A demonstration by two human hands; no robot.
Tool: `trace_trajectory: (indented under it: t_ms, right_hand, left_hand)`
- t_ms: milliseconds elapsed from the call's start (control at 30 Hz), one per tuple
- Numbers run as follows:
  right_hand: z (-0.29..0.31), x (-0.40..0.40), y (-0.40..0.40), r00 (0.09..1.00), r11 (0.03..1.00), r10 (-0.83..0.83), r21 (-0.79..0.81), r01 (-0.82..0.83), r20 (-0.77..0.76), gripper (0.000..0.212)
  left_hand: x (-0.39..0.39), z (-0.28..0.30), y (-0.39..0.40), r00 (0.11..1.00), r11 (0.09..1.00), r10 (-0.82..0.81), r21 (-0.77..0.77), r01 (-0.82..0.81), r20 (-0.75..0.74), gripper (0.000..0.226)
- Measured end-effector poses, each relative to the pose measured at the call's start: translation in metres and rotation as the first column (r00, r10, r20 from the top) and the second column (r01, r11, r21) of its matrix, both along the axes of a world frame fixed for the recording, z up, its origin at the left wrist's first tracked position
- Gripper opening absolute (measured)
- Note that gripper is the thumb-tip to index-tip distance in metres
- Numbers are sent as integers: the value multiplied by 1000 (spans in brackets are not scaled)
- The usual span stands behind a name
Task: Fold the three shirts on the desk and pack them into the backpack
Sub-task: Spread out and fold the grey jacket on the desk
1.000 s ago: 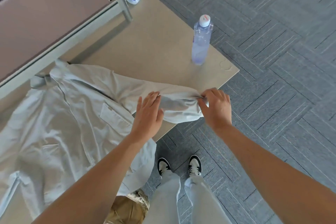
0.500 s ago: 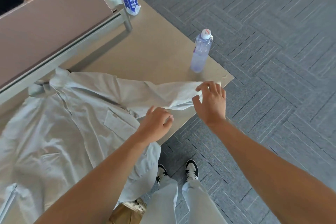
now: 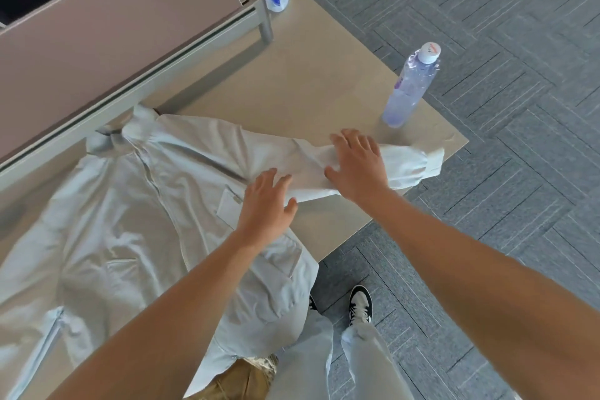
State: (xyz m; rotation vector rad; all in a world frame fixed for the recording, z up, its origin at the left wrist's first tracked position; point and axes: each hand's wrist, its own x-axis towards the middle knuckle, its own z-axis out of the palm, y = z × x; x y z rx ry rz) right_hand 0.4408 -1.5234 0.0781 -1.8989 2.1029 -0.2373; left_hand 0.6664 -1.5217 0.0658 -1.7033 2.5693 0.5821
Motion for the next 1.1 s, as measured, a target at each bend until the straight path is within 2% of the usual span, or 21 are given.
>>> trace_trajectory:
  t_ms: [100, 233, 367, 500, 567, 633, 700, 767, 833, 900, 1000, 1100]
  right_hand:
    - [-23, 20, -7, 998, 994, 39, 101, -34, -46, 65]
    - [-69, 39, 36, 996, 990, -83, 109, 84, -17, 66]
    - [-98, 51, 67, 994, 989, -60, 129, 71, -89, 79]
    - [-88, 58, 53, 988, 984, -143, 100, 148, -54, 74]
    - [-78, 55, 41, 970, 970, -244, -12, 243, -12, 61]
    - [-71, 46, 30, 952, 947, -304, -122, 297, -42, 52]
    - [-68, 37, 26, 935, 939, -336, -112, 324, -110, 57]
    - [-67, 29, 29, 922, 937, -348, -25, 349, -171, 54]
    - [-70, 23, 38, 919, 935, -342, 31, 355, -198, 35]
    - [-74, 19, 46, 926, 939, -339, 0, 343, -166, 23]
    - [-75, 14, 49, 936, 935, -346, -108, 338, -70, 18]
    - [-70, 10, 45, 938, 929, -346, -137, 345, 20, 17]
  left_hand:
    - [20, -17, -13, 981, 992, 3, 125, -27, 192, 67]
    - [46, -39, -10, 963, 970, 11, 233, -76, 269, 72]
    - [64, -53, 3, 958, 971, 42, 213, -106, 285, 77]
    - [68, -50, 5, 943, 985, 7, 162, -65, 333, 84]
    - [61, -48, 2, 948, 993, -20, 116, -18, 318, 83]
    - [48, -46, -3, 965, 996, -76, 65, 61, 250, 81]
    - [31, -47, -6, 973, 988, -154, 25, 152, 172, 79]
    - [15, -49, -5, 968, 979, -204, 25, 203, 144, 78]
    - [2, -54, -1, 969, 978, -207, 59, 201, 137, 74]
    - [-3, -59, 2, 968, 978, -202, 77, 192, 151, 61]
    - [0, -66, 5, 943, 971, -239, 56, 233, 233, 35]
    - [3, -65, 3, 931, 970, -244, 52, 239, 272, 23]
